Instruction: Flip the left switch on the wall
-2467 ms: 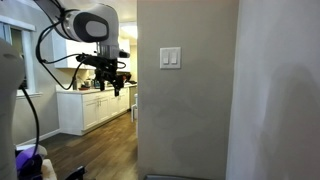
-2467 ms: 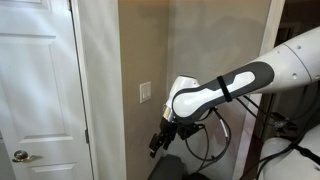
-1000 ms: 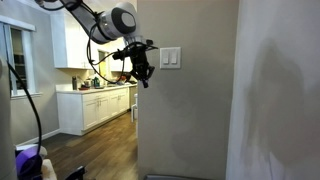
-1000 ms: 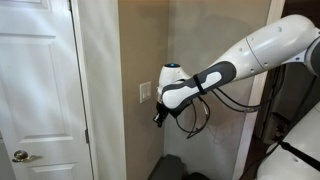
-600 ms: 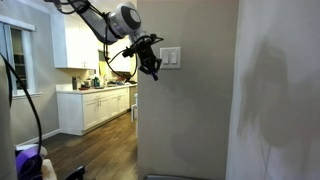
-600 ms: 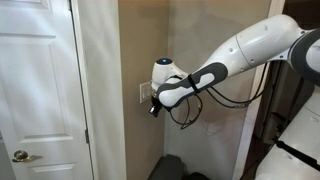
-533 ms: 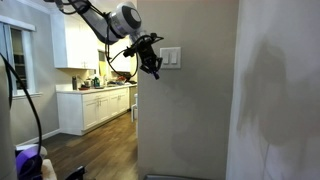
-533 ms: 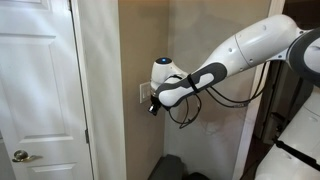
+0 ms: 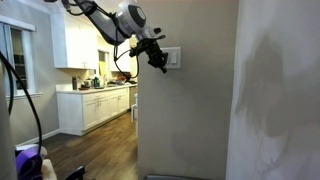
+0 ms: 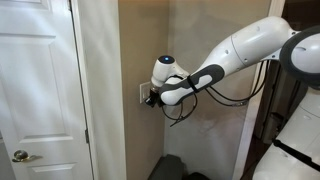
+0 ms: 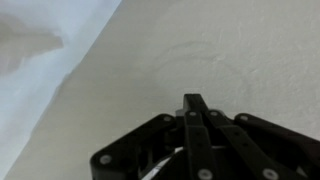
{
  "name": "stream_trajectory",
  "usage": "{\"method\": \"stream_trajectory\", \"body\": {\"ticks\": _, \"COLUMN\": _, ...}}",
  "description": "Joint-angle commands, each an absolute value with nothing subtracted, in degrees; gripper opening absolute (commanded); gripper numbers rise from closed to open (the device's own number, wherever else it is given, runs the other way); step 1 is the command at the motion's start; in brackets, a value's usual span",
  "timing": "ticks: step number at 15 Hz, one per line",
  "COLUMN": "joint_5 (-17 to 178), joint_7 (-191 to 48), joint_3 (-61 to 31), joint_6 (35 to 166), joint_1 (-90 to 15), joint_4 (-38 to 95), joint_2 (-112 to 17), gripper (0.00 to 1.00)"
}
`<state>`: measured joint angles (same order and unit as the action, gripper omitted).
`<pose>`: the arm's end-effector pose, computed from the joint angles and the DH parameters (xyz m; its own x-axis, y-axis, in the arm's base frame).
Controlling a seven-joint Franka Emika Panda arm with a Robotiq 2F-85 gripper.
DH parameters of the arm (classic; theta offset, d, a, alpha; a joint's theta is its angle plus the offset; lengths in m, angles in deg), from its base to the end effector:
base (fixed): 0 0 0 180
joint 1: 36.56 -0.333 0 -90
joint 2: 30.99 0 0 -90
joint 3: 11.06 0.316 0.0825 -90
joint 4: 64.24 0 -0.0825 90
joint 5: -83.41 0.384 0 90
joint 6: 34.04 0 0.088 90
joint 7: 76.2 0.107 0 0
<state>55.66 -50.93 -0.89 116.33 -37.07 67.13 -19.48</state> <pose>0.5095 0.1110 0.4875 0.8194 0.1593 0.5506 0.0416 -0.9746 0.2200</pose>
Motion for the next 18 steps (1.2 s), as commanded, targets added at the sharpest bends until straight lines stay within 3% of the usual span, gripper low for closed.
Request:
{"method": "stream_trajectory", "body": {"ticks": 1, "joint_5": 51.5, "joint_7": -42.4, "joint_3": 0.6, "joint_6": 119.2, "joint_1": -34.4, "joint_4": 66.1, "joint_2": -20.7, "gripper": 0.00}}
{"method": "stream_trajectory", "body": {"ticks": 18, "joint_5": 46.7, "joint_7": -30.9, "joint_3": 0.3, "joint_6": 122.5, "joint_1": -35.4, "joint_4": 62.4, "joint_2": -21.4, "gripper": 0.00}}
